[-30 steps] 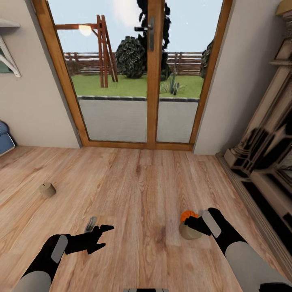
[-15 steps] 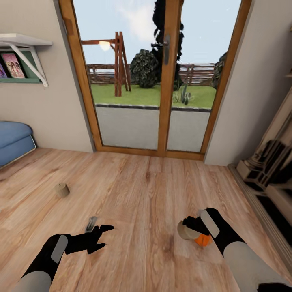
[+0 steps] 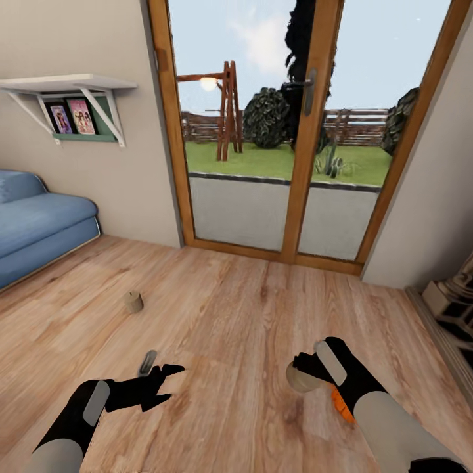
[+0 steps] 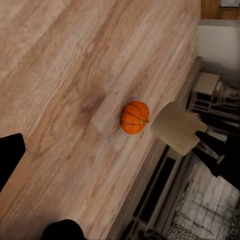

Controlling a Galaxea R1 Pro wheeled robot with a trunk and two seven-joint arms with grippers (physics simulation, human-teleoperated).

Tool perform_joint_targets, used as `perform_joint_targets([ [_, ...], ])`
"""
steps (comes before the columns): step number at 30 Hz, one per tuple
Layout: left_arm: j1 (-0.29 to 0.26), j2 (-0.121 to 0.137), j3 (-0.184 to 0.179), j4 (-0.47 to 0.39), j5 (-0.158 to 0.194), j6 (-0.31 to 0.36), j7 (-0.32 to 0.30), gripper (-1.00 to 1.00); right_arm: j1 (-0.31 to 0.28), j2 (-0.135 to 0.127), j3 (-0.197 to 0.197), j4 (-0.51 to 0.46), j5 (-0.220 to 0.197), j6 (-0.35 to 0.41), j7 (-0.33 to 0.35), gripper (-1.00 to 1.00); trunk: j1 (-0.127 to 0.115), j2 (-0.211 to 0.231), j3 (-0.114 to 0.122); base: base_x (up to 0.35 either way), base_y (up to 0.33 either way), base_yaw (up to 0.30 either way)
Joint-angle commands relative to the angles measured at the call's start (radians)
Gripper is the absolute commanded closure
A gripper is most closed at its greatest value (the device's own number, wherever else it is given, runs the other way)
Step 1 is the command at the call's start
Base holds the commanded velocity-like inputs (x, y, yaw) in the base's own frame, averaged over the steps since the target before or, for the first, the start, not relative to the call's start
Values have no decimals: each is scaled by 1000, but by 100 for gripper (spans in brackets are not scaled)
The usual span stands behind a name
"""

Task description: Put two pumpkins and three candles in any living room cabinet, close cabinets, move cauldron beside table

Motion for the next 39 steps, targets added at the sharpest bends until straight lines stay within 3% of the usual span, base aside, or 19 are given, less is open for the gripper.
perform_joint_targets([
  [1,0,0,0,0,-1,-1,1,-100,0,2,0,0,0,0,-1,100,-4,7,3,0,0,292],
  [9,0,0,0,0,-1,-2,1,-100,0,8,0,0,0,-1,-1,100,-35,63,28,0,0,251],
  [24,0,0,0,0,-1,-3,2,-100,0,8,0,0,0,-8,1,100,-92,168,75,0,0,14],
  [34,0,0,0,0,-1,-2,1,-100,0,13,2,0,0,-10,0,100,-92,168,79,0,0,180],
  [39,0,0,0,0,-1,-3,1,-100,0,15,2,0,0,-10,0,100,-111,203,97,0,0,270],
])
